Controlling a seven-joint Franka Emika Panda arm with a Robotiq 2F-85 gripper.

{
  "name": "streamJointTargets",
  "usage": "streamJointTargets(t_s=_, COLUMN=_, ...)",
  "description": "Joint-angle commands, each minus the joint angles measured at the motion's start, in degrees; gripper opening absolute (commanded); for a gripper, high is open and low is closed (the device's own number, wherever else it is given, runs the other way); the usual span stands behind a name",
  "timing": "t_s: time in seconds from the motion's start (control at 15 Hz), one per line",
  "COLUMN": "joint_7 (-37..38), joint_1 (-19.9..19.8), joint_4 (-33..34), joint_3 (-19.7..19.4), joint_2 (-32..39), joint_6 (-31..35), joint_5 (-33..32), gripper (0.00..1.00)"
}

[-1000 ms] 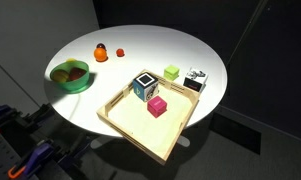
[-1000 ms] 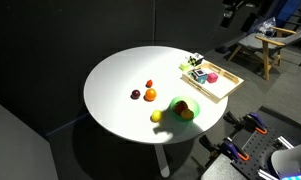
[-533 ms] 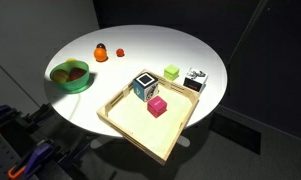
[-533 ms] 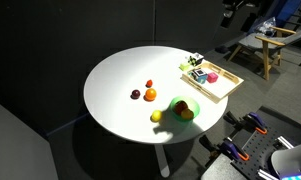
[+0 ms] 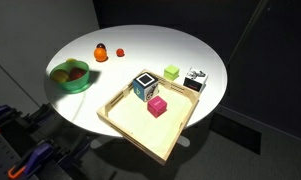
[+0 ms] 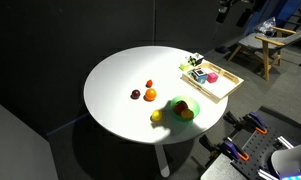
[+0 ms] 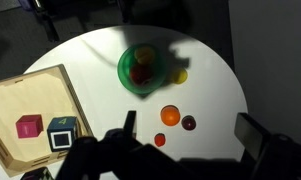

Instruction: Put the small red fruit in the green bowl

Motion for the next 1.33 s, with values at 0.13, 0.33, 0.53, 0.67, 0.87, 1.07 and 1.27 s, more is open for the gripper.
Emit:
streamJointTargets(t_s=0.13, joint_7=0.5, joint_1=-2.2, joint_4=7.1, joint_3=1.4, joint_2=6.3, joint_6=-0.1, joint_5=-6.1, gripper=1.0)
streamJointTargets(t_s=0.33, joint_7=-1.7, joint_1=-1.8, joint_4=10.4, joint_3=1.0, joint_2=10.1, joint_6=-0.8, joint_5=-10.2, gripper=1.0)
streamJointTargets(t_s=0.53, joint_7=-4.5, joint_1=-1.4, joint_4=12.6, joint_3=0.8, joint_2=13.7, joint_6=-0.2, joint_5=-14.1, gripper=1.0)
streamJointTargets(t_s=0.67, joint_7=-6.4, joint_1=-1.2, joint_4=13.3, joint_3=0.5, joint_2=15.7, joint_6=0.8, joint_5=-16.1, gripper=1.0)
streamJointTargets(t_s=0.87, joint_7=-9.4, joint_1=-0.8, joint_4=13.8, joint_3=0.1, joint_2=17.9, joint_6=2.4, joint_5=-16.9, gripper=1.0)
streamJointTargets(t_s=1.07, joint_7=-12.4, joint_1=-0.5, joint_4=13.6, joint_3=-0.2, joint_2=18.8, joint_6=3.6, joint_5=-16.4, gripper=1.0)
streamJointTargets(t_s=1.27, joint_7=-13.8, joint_1=-0.4, joint_4=12.8, joint_3=-0.1, joint_2=18.9, joint_6=6.1, joint_5=-16.9, gripper=1.0)
